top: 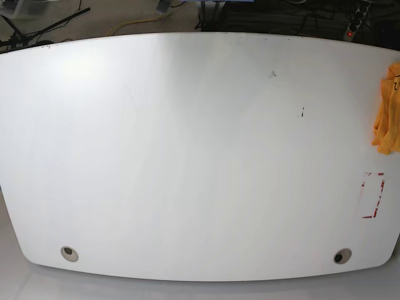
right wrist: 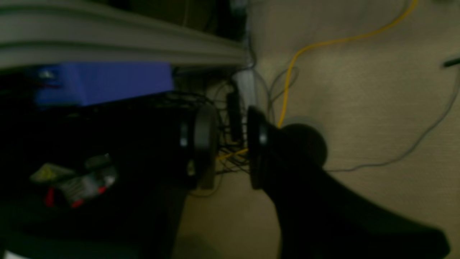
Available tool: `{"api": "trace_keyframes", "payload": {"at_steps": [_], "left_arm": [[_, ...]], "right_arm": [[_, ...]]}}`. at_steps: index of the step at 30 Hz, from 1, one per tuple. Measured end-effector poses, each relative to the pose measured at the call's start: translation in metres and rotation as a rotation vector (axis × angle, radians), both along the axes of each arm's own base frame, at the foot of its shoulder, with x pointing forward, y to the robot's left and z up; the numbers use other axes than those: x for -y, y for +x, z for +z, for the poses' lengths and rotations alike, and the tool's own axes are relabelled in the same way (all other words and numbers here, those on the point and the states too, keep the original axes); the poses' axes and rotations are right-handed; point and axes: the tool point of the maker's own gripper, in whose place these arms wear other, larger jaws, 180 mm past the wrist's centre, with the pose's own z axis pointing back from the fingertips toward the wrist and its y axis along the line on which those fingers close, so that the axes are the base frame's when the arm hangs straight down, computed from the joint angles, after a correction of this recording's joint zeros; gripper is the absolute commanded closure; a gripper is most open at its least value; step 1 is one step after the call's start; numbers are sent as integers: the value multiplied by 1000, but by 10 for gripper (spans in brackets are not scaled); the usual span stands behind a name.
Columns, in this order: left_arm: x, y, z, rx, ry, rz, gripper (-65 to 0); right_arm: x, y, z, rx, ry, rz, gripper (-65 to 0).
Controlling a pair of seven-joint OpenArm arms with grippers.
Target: Fold the T-shirt properly
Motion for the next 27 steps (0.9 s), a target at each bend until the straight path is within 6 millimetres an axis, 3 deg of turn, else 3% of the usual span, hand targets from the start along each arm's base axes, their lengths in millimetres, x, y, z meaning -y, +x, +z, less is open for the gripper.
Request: {"api": "trace_keyframes", "payload": {"at_steps": [1,5,9,12,15,17,20,23,27], "left_arm": [[1,6,-12,-1,-9,8,-458],[-9,-5,-55,-112,-8,45,-458],[-19,-26,-90,-268,-3,84,-458],[-18,-18,-109,-303,-28,124,-458],[-17,6,-120,-275,-41,122,-461],[-17,14,-126,-308,-39,126,-463],[-25,17,-131,-339,27,122,-464],[-27,21,-132,-346,57,81,-465],[-29,34,-133,-331,66,77,-465]], "right_arm": [[-1,9,-9,5,2,-15,-130],[-11,19,-36,-12,-3,33,-130],[0,11,-59,-81,-106,78,-136],[0,13,-72,-110,-126,73,-136],[-7,26,-83,-122,-124,87,-136],[-17,37,-90,-129,-112,104,-138],[-15,48,-95,-126,-137,106,-138],[-5,49,-99,-145,-174,103,-138],[-6,47,-102,-167,-176,99,-138]]}}
